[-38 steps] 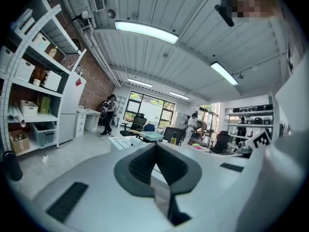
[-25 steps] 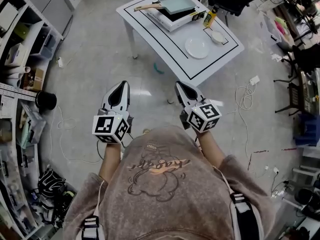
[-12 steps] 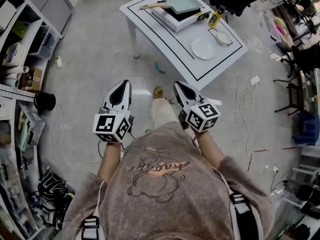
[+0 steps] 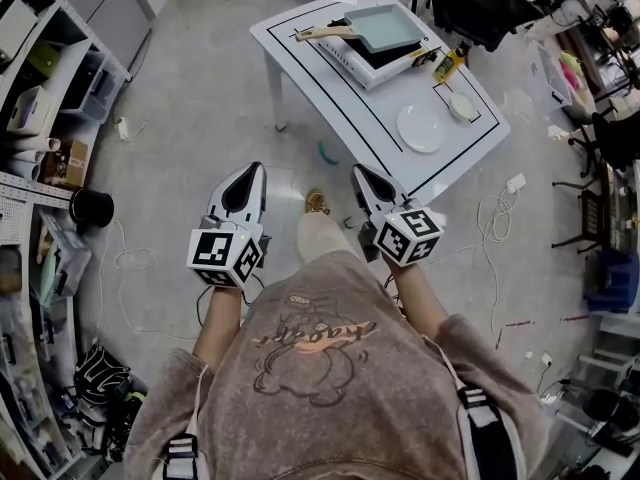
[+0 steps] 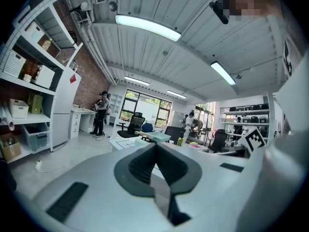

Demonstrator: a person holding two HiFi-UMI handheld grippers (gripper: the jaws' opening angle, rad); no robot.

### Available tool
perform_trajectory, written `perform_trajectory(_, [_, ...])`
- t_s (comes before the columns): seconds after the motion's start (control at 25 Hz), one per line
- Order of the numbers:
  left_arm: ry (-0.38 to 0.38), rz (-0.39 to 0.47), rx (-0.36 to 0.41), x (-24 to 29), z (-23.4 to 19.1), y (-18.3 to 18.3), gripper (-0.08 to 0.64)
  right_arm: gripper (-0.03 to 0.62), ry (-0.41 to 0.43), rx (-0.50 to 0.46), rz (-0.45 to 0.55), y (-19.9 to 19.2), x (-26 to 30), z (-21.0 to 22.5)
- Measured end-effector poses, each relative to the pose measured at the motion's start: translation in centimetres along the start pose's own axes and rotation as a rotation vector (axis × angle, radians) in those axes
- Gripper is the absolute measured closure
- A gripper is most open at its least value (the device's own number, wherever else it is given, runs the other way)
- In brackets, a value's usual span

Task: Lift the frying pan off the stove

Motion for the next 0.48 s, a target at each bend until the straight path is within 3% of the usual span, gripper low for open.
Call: perform_trajectory(0.48, [0.020, -0.022, -0.017, 10.2, -2.1, 3.3, 0.554, 0.595, 0.053, 0.036, -0.021, 5.1, 8.1, 7.6])
Point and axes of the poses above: the fingertips, and each gripper's own axes: x forward along the fingers, z to its right, y out of its top, the point moved 8 cm from there along -x, backward along the fingers, and after that the axes turned 14 degrees about y, right-handed, at the moved point
